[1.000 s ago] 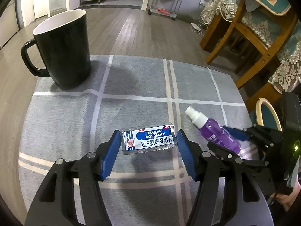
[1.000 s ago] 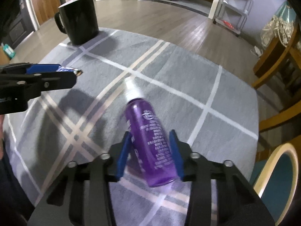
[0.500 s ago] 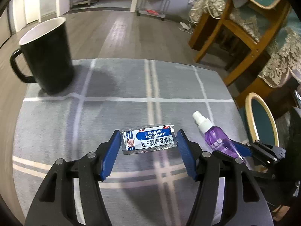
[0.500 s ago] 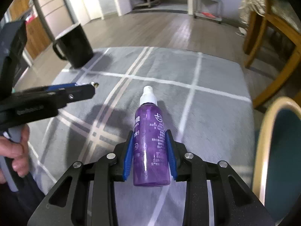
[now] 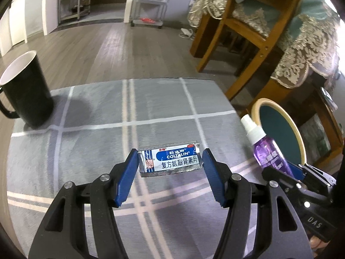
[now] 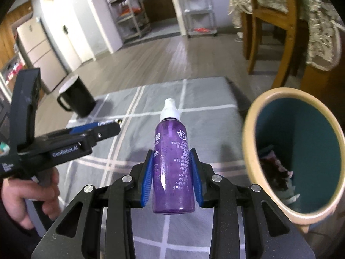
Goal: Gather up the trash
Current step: 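Lift the purple bottle and Coltalin packet and carry both over the bin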
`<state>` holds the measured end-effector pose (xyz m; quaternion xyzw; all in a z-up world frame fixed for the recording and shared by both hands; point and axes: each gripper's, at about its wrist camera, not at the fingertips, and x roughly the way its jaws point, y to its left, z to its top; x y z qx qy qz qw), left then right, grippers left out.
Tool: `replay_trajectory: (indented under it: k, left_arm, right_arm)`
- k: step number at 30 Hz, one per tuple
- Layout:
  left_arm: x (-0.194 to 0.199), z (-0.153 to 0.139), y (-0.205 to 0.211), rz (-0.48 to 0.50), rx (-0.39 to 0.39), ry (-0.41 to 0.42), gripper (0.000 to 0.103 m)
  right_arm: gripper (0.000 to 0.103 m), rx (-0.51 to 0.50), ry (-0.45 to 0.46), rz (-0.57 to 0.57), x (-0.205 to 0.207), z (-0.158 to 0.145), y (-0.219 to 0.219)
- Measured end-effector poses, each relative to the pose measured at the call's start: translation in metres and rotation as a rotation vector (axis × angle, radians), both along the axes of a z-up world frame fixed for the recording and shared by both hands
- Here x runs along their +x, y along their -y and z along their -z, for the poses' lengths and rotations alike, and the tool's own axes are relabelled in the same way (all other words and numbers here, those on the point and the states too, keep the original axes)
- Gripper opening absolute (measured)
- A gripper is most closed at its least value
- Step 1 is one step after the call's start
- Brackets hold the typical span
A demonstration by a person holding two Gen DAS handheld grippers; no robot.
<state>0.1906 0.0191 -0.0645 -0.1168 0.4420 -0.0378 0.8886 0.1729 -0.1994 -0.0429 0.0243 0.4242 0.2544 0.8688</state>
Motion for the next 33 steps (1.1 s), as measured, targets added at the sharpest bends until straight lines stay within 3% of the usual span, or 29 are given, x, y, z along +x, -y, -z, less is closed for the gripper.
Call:
replay_trajectory:
  k: [16, 25, 33]
  left_arm:
    - [0.012, -0.026, 0.071, 0.124, -0.024, 0.066, 0.060]
    - [0.020, -0.029, 0.115, 0.200, -0.036, 0.078, 0.060]
    - [0.023, -0.027, 0.130, 0.235, -0.039, 0.078, 0.060]
  right_arm:
    - [0.034, 0.048, 0.046, 0.205, 0.001, -0.011, 0.085]
    - [0.034, 0.054, 0.009, 0.344, 0.013, -0.001, 0.131]
    - [0.034, 0.010, -0.052, 0.404, 0.030, 0.018, 0.145]
